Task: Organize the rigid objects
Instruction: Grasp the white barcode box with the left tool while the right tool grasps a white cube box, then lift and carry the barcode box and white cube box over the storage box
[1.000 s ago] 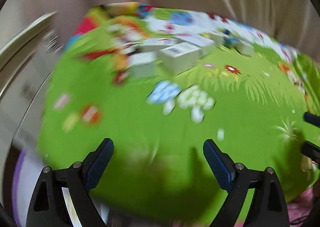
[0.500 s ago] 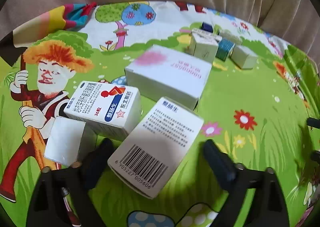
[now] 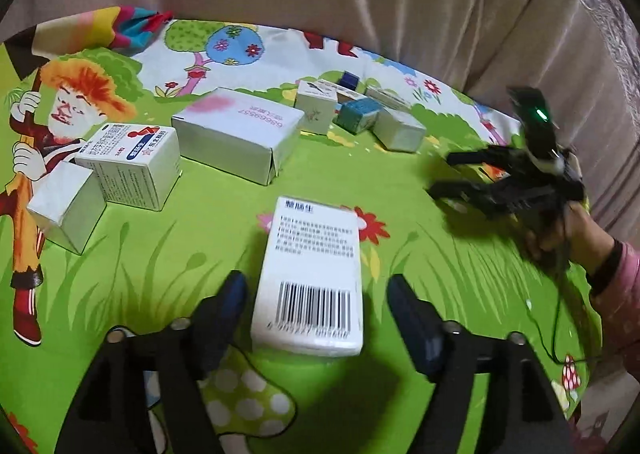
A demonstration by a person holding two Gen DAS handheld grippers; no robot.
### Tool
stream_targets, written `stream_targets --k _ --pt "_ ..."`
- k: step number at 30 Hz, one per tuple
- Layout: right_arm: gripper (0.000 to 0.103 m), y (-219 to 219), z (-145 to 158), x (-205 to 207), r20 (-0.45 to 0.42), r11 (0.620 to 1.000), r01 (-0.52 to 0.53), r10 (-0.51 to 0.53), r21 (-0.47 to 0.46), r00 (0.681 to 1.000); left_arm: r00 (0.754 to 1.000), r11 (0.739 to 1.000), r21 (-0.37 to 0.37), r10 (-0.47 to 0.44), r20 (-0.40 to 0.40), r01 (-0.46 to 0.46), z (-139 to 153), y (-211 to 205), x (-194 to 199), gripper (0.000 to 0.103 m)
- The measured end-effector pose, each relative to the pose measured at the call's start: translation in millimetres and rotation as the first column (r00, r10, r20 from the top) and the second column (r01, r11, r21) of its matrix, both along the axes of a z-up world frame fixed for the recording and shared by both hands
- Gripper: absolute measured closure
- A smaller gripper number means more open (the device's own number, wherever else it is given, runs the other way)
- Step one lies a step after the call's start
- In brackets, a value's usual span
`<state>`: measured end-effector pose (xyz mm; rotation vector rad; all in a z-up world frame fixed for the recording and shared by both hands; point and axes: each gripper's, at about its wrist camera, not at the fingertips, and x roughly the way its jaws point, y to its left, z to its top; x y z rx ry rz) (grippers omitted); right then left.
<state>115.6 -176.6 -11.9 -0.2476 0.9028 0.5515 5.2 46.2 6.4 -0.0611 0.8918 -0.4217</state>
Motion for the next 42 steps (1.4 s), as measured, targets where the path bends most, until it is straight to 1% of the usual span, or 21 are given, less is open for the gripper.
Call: stream_targets --k 2,6,7,8,10,12,14,17,20,21,23,24,28,30,34,36,37,38,40,41,42 --pt "0.006 7.4 0.3 21.4 -0.004 1.000 0.020 -0.020 0.002 1.000 1.000 0.999 0.048 -0.001 0.005 0.000 -0.8 -8.8 -1.8 0.019" --pt "0.006 28.9 1.9 49.1 -0.007 1.000 -0.021 0.021 0.022 1.000 1.000 0.974 0.225 -0.012 0.020 0.007 -6.3 -33.1 -4.6 0.013" --pt "0.006 34.4 1.4 52.8 -0.002 0.999 -0.031 0.031 0.008 1.000 1.000 0.970 0.242 -0.007 0.022 0.001 -7.0 -34.4 -4.4 0.007" --pt "0.008 37.4 1.0 54.5 0.002 0.999 -0.039 0.039 -0.004 0.999 1.000 0.972 0.235 0.008 0.013 -0.011 -8.3 -30.6 -2.2 0.005" --pt "0.041 37.8 4.7 49.1 0.031 0.999 -0.050 0.050 0.011 0.998 0.999 0.978 0.202 0.049 0.008 -0.049 -7.5 -19.4 0.9 0.005" --pt "0.041 33.7 6.6 33.2 0.032 1.000 -0.019 0.018 0.016 0.999 0.998 0.984 0.166 0.068 0.006 -0.068 -6.2 -11.2 1.4 0.005" --pt "0.041 30.4 7.9 4.8 0.040 1.000 -0.005 0.004 0.019 0.999 0.997 0.984 0.162 0.079 0.006 -0.079 -6.2 -10.1 1.5 0.004" --pt "0.041 16.7 10.4 -46.8 0.057 1.000 0.023 -0.023 -0.001 0.998 0.996 0.977 0.198 0.085 0.008 -0.085 -7.0 -15.6 1.8 0.004" --pt "0.041 -0.7 11.2 -95.6 0.045 0.998 0.055 -0.056 0.012 0.997 0.996 0.967 0.238 0.090 0.014 -0.090 -8.5 -21.2 1.9 0.004" --pt "0.041 -5.4 11.2 -111.6 0.047 0.997 0.073 -0.073 0.012 0.996 0.995 0.967 0.237 0.094 0.014 -0.095 -8.3 -20.9 1.8 0.007" --pt "0.041 -12.3 11.8 -135.1 0.046 0.996 0.092 -0.092 0.015 0.995 0.993 0.965 0.237 0.109 0.040 -0.116 -5.5 -19.7 -1.2 0.032" --pt "0.041 -13.7 12.0 -145.4 0.048 0.994 0.105 -0.106 0.012 0.993 0.991 0.963 0.236 0.120 0.061 -0.131 -2.6 -19.4 -4.9 0.063" --pt "0.041 -16.0 12.4 -163.5 0.043 0.989 0.149 -0.150 0.014 0.988 0.982 0.940 0.284 0.168 0.086 -0.186 -0.8 -31.2 -23.7 0.062" --pt "0.041 -15.8 12.5 -170.6 0.039 0.986 0.168 -0.168 0.014 0.985 0.981 0.951 0.241 0.185 0.058 -0.193 -0.6 -35.1 -41.1 0.062" --pt "0.041 -19.7 12.9 -196.6 0.038 0.980 0.195 -0.196 0.034 0.980 0.978 0.952 0.225 0.199 0.056 -0.206 2.3 -47.4 -85.1 0.062" --pt "0.041 -26.9 16.9 -213.4 0.043 0.971 0.223 -0.227 0.080 0.973 0.976 0.955 0.205 0.200 0.082 -0.213 10.7 -51.5 -104.6 0.062" --pt "0.041 -30.2 21.5 -221.2 0.059 0.966 0.235 -0.242 0.110 0.969 0.973 0.956 0.197 0.200 0.112 -0.220 19.1 -54.2 -115.1 0.062" --pt "0.041 -34.6 30.4 -231.9 0.091 0.958 0.245 -0.260 0.148 0.961 0.968 0.958 0.180 0.198 0.157 -0.225 32.3 -56.7 -126.4 0.062" --pt "0.041 -41.7 56.9 -255.7 0.198 0.944 0.243 -0.288 0.223 0.937 0.946 0.961 0.140 0.200 0.254 -0.240 59.7 -59.8 -145.9 0.062" --pt "0.041 -43.9 76.9 -272.5 0.289 0.938 0.222 -0.297 0.264 0.910 0.927 0.962 0.116 0.201 0.316 -0.248 77.1 -61.8 -157.4 0.062" --pt "0.041 -45.7 91.3 -284.7 0.354 0.935 0.206 -0.304 0.290 0.884 0.907 0.962 0.094 0.204 0.369 -0.254 90.5 -63.4 -166.8 0.062"
